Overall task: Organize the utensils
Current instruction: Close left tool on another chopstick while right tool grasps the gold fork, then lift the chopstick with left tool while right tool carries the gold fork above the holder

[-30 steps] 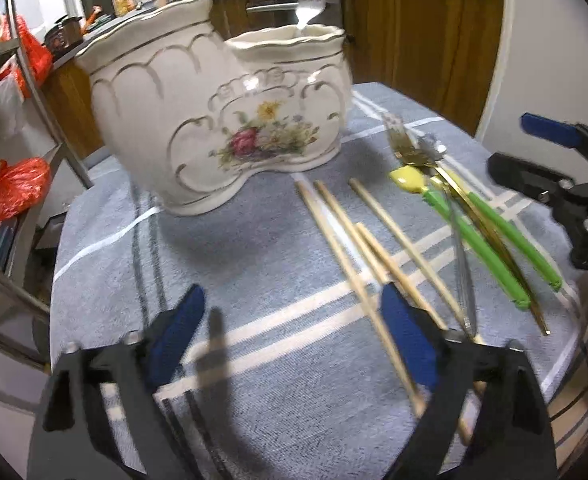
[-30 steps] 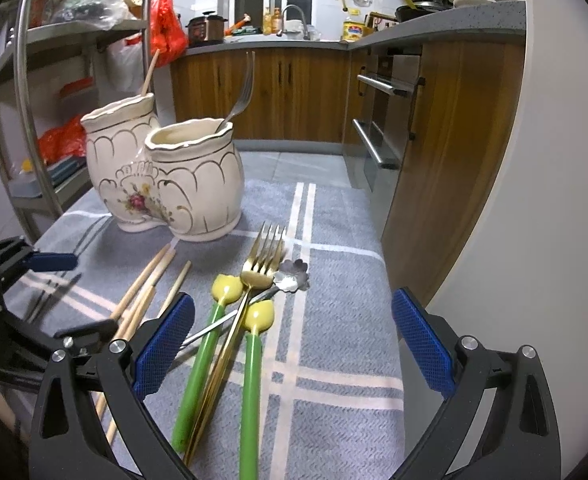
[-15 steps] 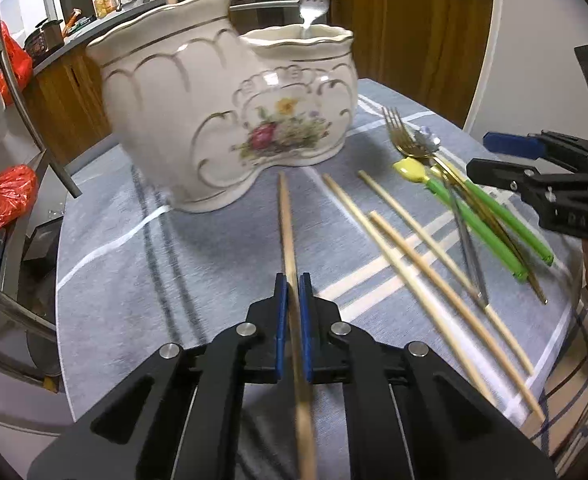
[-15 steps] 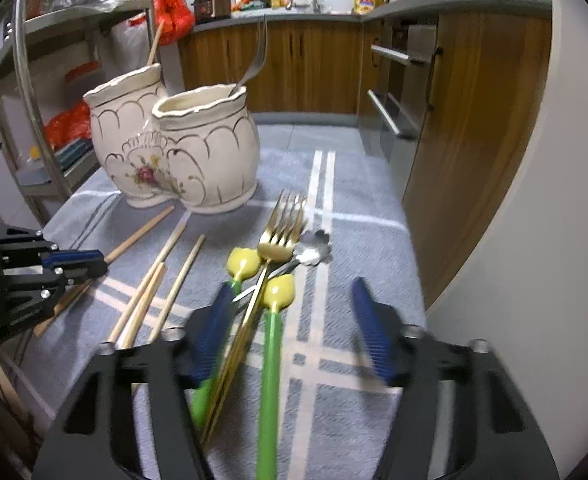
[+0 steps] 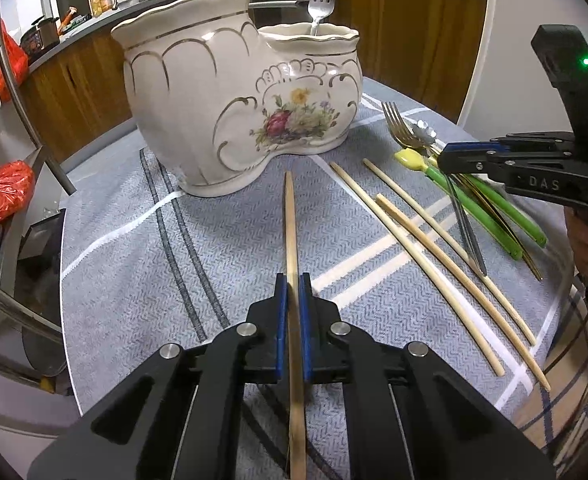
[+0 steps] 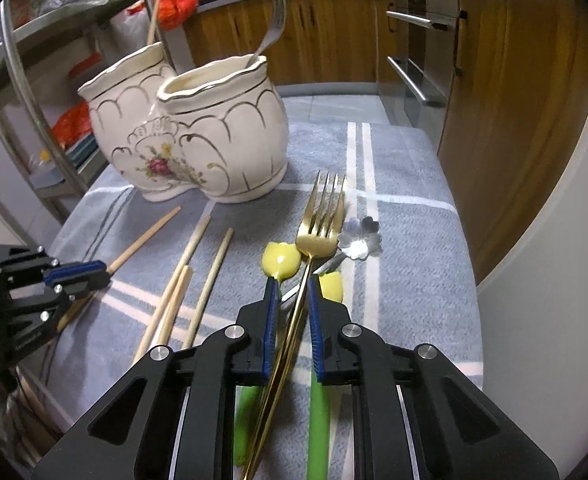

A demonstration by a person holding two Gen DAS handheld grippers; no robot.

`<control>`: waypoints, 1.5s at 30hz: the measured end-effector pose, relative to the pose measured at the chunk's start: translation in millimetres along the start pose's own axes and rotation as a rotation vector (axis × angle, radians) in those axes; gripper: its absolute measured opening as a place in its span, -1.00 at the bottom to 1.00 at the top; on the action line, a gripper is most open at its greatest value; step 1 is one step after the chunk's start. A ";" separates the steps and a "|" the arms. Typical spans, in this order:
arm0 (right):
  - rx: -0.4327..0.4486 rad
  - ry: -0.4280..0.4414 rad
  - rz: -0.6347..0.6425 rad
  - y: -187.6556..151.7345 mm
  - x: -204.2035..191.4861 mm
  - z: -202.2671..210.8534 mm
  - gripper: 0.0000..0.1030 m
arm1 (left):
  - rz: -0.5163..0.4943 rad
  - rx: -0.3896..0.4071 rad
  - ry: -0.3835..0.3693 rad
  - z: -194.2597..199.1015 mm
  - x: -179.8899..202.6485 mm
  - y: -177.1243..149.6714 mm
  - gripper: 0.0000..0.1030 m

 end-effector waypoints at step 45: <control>0.481 0.042 0.165 60.0 -49.3 125.8 -0.89 | 0.021 0.441 -0.104 98.6 -3.7 44.2 -0.90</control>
Point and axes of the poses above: each gripper's, at about its wrist camera, not at the fingertips, and z roughly against the way its jaws point, x to its right, y to its top, the point moved 8 cm from there along -z, roughly the way its jaws point, and after that the axes turned 2 degrees about y, right-handed, at the moved point
